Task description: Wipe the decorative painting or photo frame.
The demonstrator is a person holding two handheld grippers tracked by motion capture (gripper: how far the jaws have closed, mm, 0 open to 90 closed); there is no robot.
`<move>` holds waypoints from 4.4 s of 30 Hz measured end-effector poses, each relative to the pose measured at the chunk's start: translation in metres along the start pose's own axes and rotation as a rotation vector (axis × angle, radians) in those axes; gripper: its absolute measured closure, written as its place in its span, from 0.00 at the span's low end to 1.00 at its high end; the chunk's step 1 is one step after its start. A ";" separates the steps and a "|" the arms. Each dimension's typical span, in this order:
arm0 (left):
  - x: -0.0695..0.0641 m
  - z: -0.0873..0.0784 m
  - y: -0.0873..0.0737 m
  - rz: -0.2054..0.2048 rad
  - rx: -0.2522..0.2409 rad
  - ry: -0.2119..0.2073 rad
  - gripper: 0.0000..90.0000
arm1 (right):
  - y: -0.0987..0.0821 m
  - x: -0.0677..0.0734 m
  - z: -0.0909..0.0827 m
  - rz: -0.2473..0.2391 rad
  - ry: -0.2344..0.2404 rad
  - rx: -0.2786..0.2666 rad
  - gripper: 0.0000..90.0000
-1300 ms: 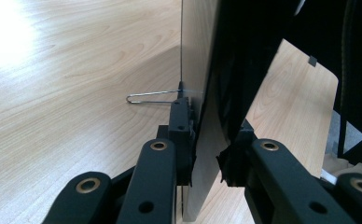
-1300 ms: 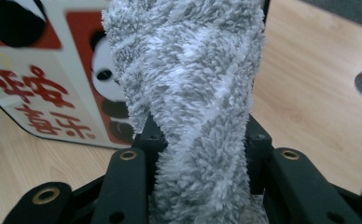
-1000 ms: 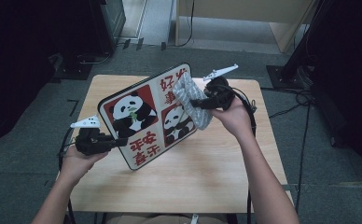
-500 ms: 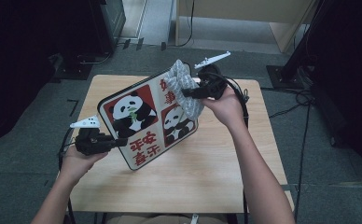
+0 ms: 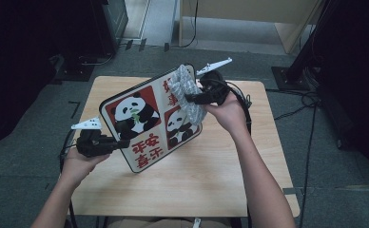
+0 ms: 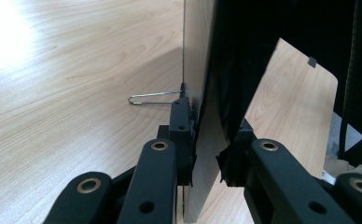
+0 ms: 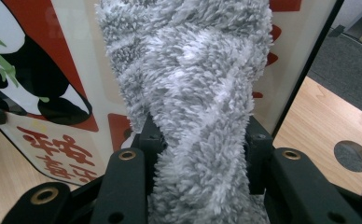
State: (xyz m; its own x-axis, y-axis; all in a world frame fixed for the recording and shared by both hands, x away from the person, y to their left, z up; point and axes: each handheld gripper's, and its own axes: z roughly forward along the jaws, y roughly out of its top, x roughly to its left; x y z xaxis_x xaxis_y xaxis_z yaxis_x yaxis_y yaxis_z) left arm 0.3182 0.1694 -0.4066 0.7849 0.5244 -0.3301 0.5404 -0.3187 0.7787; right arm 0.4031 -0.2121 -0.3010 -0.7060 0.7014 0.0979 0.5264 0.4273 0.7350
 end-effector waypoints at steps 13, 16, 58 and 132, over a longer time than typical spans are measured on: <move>0.000 -0.001 0.002 -0.013 0.018 0.013 0.87 | -0.010 -0.004 0.000 0.010 0.010 0.004 0.69; -0.001 -0.002 0.003 -0.011 0.025 0.022 0.87 | -0.014 -0.006 0.002 0.014 0.019 -0.005 0.69; -0.004 -0.002 -0.002 -0.004 0.004 0.014 0.87 | -0.072 -0.008 0.039 0.068 0.053 0.044 0.69; -0.006 -0.001 -0.001 0.003 0.012 0.019 0.88 | -0.055 0.018 0.015 -0.011 0.097 0.037 0.69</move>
State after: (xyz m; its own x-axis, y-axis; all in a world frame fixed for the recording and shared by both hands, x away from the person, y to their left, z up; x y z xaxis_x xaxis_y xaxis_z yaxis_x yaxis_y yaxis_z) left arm 0.3122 0.1669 -0.4053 0.7807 0.5383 -0.3173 0.5415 -0.3295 0.7735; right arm 0.3688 -0.2144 -0.3502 -0.7537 0.6385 0.1560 0.5342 0.4569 0.7112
